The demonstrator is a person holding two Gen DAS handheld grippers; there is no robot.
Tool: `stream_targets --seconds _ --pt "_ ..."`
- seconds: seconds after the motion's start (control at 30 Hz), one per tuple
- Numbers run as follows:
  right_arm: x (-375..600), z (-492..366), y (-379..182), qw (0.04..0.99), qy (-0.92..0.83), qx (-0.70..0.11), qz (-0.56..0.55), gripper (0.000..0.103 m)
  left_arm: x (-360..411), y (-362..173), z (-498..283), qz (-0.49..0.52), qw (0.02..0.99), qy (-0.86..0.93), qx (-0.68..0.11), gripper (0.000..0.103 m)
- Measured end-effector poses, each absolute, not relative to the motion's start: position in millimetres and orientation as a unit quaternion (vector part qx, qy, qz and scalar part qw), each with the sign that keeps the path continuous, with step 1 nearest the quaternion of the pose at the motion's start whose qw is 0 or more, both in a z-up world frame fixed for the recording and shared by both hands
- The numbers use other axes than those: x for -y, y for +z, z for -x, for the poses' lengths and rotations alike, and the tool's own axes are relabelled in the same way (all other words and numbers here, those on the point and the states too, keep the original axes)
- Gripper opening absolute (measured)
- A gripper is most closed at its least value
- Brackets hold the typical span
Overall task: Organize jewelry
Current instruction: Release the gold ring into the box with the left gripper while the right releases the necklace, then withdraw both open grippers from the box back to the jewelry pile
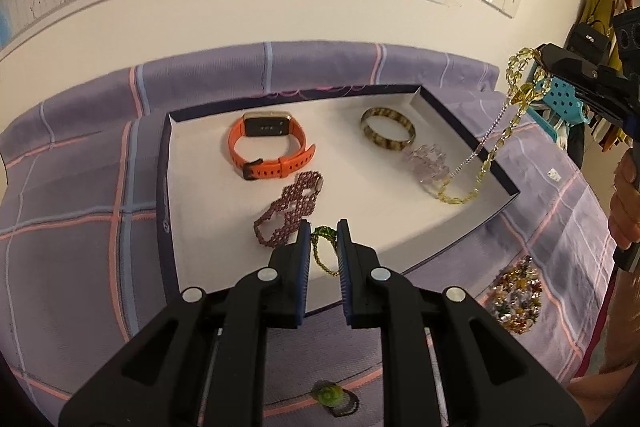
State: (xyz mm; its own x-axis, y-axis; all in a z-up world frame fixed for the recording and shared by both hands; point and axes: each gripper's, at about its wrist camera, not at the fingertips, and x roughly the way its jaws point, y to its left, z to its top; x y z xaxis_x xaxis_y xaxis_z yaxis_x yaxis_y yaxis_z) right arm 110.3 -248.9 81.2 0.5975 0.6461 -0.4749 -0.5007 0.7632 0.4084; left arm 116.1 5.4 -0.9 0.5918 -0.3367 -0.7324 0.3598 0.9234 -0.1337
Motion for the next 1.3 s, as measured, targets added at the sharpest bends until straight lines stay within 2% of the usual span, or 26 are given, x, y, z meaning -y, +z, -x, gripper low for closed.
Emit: stream_targets --seconds 0.7,0.97,1.0,1.03,1.17,1.3 --pt "241.7 -130.2 -6.6 0.856 0.288 -0.417 -0.105 0.004 -6.9 -25.2 -130.9 -0.004 0.878 -0.178 -0.443 0.015" --pt "244.5 -128.8 -16.5 0.854 0.274 -0.428 -0.108 0.011 -4.7 -23.4 -128.0 -0.008 0.881 -0.175 -0.439 0.023" --pt "246.0 -128.3 -17.1 0.855 0.272 -0.428 -0.111 0.018 -4.6 -21.8 -126.4 -0.009 0.883 -0.173 -0.436 0.030" --pt "247.5 -127.9 -17.3 0.855 0.270 -0.428 -0.113 0.020 -5.8 -20.5 -124.4 -0.010 0.885 -0.171 -0.433 0.037" --pt "254.0 -121.3 -14.5 0.860 0.263 -0.421 -0.118 0.022 -8.4 -9.5 -115.2 -0.008 0.894 -0.173 -0.414 0.039" --pt "260.7 -113.8 -10.3 0.863 0.261 -0.414 -0.126 0.028 -13.3 0.5 -104.2 -0.003 0.900 -0.176 -0.398 0.043"
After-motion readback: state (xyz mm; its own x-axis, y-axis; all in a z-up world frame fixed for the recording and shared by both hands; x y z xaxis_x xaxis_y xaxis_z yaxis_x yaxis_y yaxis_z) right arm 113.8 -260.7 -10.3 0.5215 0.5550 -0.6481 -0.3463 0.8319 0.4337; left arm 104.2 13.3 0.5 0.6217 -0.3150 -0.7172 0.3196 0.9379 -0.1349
